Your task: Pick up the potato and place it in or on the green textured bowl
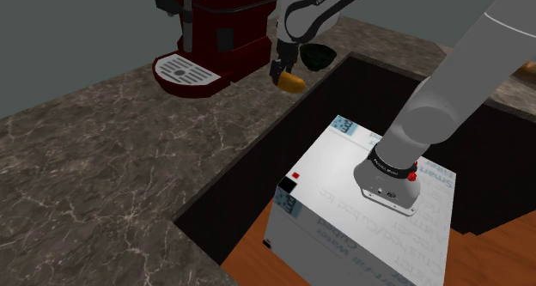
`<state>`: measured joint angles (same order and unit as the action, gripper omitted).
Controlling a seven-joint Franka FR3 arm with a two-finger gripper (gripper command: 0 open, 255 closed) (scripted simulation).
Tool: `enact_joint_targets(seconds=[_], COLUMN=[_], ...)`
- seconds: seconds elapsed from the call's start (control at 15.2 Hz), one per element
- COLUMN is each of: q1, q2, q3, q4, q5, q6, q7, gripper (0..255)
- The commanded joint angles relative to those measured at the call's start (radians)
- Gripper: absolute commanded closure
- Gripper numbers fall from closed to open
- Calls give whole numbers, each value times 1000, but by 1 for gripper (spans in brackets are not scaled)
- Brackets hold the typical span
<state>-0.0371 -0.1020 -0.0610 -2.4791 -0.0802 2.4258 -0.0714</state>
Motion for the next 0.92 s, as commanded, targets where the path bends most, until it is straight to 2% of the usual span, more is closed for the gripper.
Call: enact_joint_targets(seconds=[0.0,0.33,0.4,0.86], q1=[0,0,0,0], q2=[4,4,4,4], q3=[-1,-1,-1,0], q4=[-1,-1,-1,-2], q5=[0,0,0,0], q6=[6,6,6,6], q7=[-1,-1,-1,0], gripper=[0,0,255,255])
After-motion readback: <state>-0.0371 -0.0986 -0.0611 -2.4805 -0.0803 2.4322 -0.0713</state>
